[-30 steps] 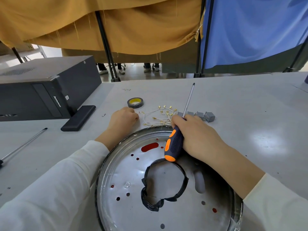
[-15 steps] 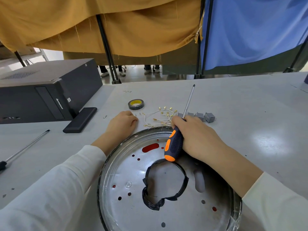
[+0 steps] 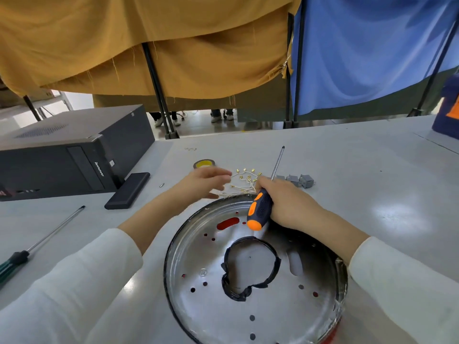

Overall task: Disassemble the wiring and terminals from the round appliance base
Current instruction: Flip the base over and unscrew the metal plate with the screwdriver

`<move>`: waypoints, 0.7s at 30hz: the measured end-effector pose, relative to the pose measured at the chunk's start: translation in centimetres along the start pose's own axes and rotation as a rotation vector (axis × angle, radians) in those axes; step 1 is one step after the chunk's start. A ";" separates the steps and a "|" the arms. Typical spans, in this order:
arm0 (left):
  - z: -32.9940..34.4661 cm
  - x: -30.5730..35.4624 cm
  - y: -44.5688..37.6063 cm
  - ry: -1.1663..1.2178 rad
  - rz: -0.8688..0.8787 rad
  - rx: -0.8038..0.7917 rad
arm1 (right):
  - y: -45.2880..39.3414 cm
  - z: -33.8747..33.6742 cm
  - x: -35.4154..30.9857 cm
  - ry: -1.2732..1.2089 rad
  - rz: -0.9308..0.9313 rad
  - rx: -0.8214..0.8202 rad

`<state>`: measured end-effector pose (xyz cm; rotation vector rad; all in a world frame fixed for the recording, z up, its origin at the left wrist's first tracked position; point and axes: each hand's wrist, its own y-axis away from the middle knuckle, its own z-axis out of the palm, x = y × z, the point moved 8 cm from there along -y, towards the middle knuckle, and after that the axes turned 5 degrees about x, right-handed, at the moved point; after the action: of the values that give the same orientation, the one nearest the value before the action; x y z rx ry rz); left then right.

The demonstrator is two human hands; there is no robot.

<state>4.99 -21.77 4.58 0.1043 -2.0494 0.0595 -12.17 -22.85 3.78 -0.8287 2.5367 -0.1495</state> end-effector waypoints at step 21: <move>-0.1 -2.1 7.8 -0.671 -0.185 0.037 | 3.3 -2.9 1.1 -0.062 -0.003 0.042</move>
<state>5.26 -13.85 2.75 0.3777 -2.6969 -0.0621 -16.06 -20.91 5.09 -0.8086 2.4662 -0.1749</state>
